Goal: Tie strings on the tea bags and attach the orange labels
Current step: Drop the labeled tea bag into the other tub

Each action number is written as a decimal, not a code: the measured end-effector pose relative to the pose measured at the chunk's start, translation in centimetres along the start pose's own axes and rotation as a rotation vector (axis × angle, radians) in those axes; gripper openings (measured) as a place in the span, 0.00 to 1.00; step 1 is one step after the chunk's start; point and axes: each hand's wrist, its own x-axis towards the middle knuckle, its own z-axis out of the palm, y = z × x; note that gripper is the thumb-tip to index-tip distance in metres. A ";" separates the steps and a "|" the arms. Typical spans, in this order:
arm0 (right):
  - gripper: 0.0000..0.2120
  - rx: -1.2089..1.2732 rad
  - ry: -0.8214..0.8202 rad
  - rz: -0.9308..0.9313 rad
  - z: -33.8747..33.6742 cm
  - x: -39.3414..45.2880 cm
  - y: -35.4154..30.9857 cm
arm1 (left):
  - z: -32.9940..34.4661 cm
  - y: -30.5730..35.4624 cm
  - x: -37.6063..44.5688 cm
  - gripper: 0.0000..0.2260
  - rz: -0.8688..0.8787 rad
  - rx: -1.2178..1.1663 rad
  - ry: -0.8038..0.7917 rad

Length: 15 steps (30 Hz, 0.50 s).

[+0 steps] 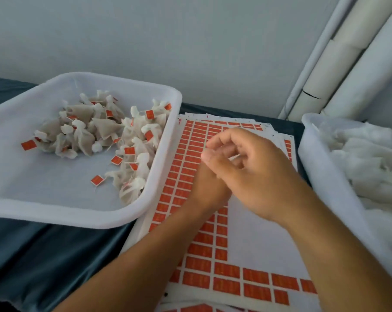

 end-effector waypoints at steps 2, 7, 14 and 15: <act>0.12 -0.006 0.067 0.107 -1.6 -2.1 2.2 | 0.4 0.0 0.3 0.07 0.019 -0.002 -0.027; 0.13 -0.006 0.125 0.230 -4.7 -8.0 5.2 | 1.1 -0.7 1.1 0.09 0.047 0.105 -0.067; 0.09 -0.215 0.349 0.119 -12.5 -10.3 3.3 | 1.4 -1.8 1.2 0.09 0.130 0.295 -0.103; 0.09 -0.267 0.401 0.127 -14.2 -9.7 3.5 | 1.4 -1.8 1.2 0.08 0.126 0.285 -0.105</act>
